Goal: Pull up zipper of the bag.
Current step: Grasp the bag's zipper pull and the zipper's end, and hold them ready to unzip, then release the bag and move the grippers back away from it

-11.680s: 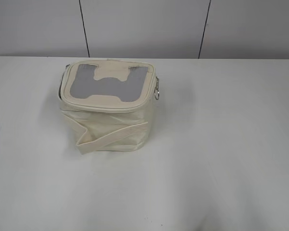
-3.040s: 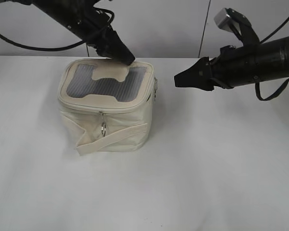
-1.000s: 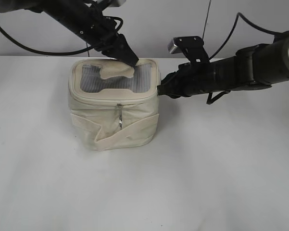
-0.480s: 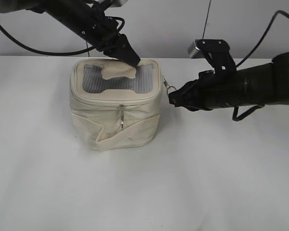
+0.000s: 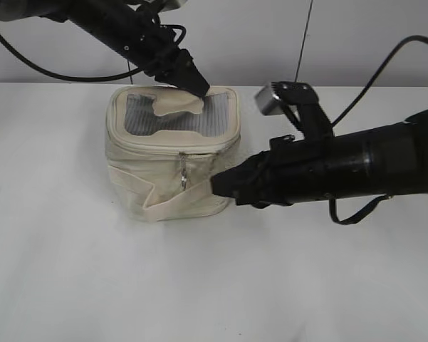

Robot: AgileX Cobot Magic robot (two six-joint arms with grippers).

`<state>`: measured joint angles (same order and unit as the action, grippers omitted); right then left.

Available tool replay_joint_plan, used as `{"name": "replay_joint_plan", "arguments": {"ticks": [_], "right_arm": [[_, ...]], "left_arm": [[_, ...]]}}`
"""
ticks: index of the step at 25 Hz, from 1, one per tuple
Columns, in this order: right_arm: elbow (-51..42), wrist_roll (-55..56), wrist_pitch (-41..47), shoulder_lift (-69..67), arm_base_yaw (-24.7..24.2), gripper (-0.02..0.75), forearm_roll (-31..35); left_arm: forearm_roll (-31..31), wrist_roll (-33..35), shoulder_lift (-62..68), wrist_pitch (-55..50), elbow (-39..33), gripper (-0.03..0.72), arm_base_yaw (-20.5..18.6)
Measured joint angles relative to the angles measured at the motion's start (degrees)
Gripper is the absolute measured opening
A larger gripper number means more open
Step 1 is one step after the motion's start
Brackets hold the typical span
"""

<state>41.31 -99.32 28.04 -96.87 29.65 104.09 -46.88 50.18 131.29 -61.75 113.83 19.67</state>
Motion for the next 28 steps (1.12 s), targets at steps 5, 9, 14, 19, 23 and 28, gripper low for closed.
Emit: {"name": "replay_joint_plan", "arguments": {"ticks": [5,9,14,19,23,28], "right_arm": [[6.7,0.3,-5.1,-3.8,9.2,0.013,1.9],[11.2,3.0,-7.3,-7.9,12.0,0.015,2.1],[11.6,17.5,-7.9,-8.4,11.4,0.073,-8.3],[11.6,38.9,-0.4,-5.5,8.2,0.486,-32.2],[11.6,57.7,3.6,0.1,6.0,0.579,-50.6],[11.6,83.1,8.2,9.7,4.8,0.569,-71.4]], "left_arm": [[-0.1,-1.6,0.0,0.8,0.0,0.037,0.3],[-0.4,-1.6,0.0,0.7,0.0,0.037,0.5],[-1.0,-1.6,0.1,0.1,0.0,0.061,0.6],[-3.7,-4.6,-0.5,-1.0,0.0,0.249,-0.1],[0.1,-11.4,-4.1,-2.2,0.0,0.246,-1.1],[9.7,-20.3,-11.5,-1.6,-2.0,0.213,-2.0]]}}
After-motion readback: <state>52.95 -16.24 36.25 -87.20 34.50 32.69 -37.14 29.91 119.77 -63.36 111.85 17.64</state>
